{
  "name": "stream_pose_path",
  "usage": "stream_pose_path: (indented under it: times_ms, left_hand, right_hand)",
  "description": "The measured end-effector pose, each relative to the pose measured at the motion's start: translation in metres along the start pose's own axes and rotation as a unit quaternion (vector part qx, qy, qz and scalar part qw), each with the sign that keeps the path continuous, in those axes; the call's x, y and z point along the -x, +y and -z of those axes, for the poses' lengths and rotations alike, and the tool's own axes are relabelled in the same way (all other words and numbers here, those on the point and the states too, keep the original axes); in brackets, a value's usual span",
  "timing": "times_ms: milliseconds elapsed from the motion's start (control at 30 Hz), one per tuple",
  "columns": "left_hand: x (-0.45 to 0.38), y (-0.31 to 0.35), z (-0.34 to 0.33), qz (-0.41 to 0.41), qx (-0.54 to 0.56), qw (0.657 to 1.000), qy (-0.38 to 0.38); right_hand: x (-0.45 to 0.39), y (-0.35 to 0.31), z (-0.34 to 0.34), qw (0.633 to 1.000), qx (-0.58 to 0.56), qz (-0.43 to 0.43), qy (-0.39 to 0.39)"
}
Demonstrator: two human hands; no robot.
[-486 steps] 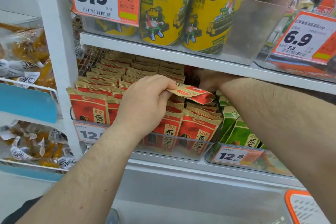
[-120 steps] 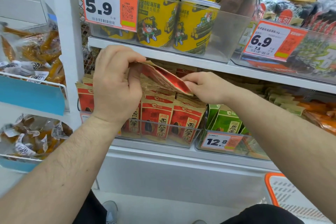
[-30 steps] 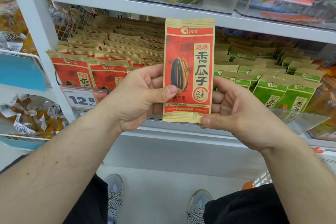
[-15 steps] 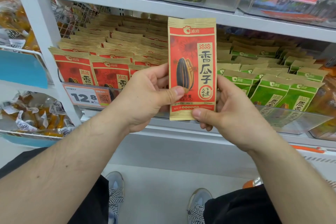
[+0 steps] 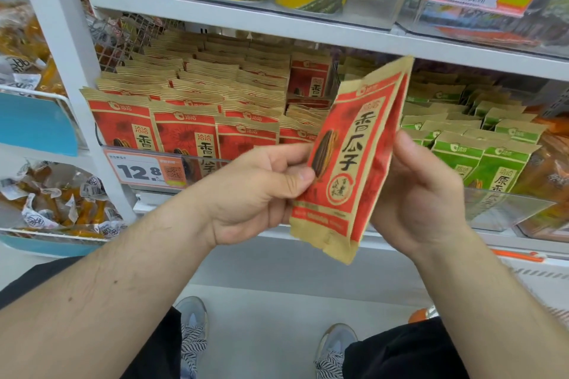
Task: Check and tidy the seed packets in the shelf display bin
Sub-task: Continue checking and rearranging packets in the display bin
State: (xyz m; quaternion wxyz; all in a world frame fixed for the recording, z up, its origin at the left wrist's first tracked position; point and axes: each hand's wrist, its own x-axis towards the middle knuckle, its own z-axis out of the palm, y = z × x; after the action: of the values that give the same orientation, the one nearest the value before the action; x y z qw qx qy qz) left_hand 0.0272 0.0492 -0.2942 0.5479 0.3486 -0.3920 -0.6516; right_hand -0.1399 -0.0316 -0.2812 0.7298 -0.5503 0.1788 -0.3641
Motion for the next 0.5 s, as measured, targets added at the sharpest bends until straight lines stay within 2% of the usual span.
stream_pose_path:
  times_ms: [67, 167, 300, 333, 400, 500]
  left_hand:
    - [0.0, -0.005, -0.005, 0.025, 0.003, 1.0, -0.011]
    - [-0.001, -0.007, -0.008, 0.042, -0.038, 0.998, 0.014]
    - [-0.002, -0.007, -0.01, 0.042, -0.167, 0.98, 0.1]
    - [-0.002, -0.007, -0.01, 0.032, -0.194, 0.972, 0.126]
    - [-0.003, -0.004, -0.013, 0.001, -0.193, 0.965, 0.179]
    - [-0.005, 0.0, -0.015, -0.064, -0.066, 0.965, 0.246]
  right_hand:
    - [0.004, 0.002, -0.01, 1.0, -0.017, 0.008, -0.009]
    - [0.009, 0.008, -0.017, 0.999, 0.005, 0.035, -0.008]
    - [0.014, 0.012, -0.023, 0.987, 0.122, 0.09, 0.053]
    - [0.014, 0.013, -0.025, 0.974, 0.182, 0.107, 0.079]
    - [0.014, 0.015, -0.028, 0.926, 0.322, 0.133, 0.146]
    - [0.013, 0.021, -0.031, 0.851, 0.464, 0.16, 0.187]
